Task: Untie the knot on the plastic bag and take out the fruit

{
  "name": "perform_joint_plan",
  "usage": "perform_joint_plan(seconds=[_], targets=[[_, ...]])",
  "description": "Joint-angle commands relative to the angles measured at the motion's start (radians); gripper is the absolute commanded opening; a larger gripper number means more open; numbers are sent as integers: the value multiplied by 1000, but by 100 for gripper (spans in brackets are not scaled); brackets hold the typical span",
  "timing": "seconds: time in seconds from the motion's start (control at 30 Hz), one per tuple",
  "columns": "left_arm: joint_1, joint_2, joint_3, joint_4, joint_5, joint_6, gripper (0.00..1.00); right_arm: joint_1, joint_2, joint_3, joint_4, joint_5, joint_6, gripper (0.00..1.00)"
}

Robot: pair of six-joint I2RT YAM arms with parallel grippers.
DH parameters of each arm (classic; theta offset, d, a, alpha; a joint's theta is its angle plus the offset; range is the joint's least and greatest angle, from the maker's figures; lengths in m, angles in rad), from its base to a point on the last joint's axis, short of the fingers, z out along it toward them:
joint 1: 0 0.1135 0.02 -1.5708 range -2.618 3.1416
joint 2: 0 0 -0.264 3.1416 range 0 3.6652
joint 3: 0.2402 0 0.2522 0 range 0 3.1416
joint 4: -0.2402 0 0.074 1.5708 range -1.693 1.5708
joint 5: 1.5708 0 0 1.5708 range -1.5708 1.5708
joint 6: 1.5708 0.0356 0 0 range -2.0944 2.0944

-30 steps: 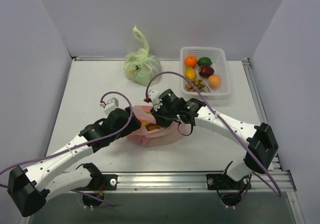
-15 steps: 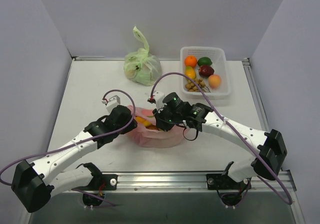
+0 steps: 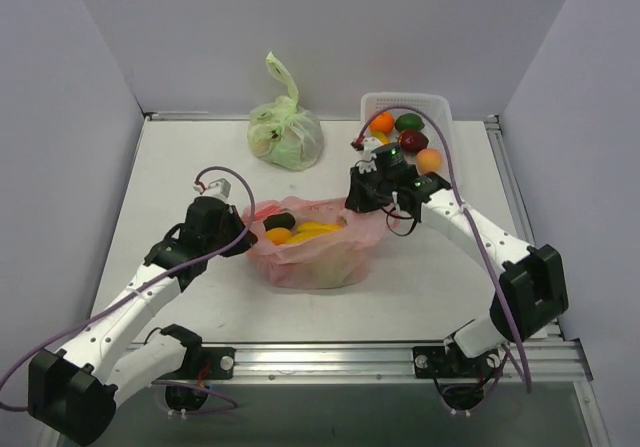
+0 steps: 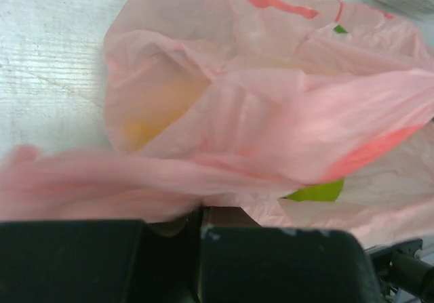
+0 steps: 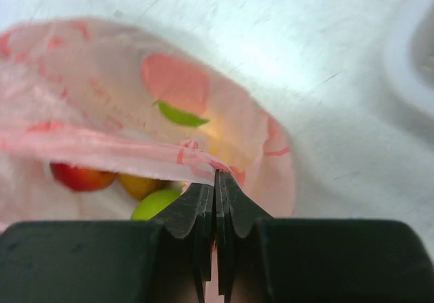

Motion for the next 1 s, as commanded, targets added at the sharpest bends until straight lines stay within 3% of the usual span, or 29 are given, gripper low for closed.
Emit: perform_joint_plan(seconds=[0.0,0.17,0.33,0.43,0.5,0.53,0.63,0.73,0.97], targets=[[101,-52,-26,6,308,132,0,-91,97,92,34,-61,90,0],[224,-115,-98,18,602,114,0,-180,241,200,44,-97,184,0],[235,-184,-123,104,785,57,0,-192,269,240,30,-39,201,0],[235,-192,-170,252,830,-41,0,-190,252,249,13,-40,210,0],[235,-190,-169,244,772,-63,0,-174,231,258,-13,-48,205,11],[235,-189,-158,228,721,-60,0,-163,194,260,-22,-28,199,28],[235,-193,-128,182,638,-50,0,-116,114,283,-79,59,172,59],[235,-190,-100,138,604,-41,0,-37,47,319,-165,194,127,74],[233,-193,-66,96,545,-63,0,151,-36,372,-352,598,142,79]])
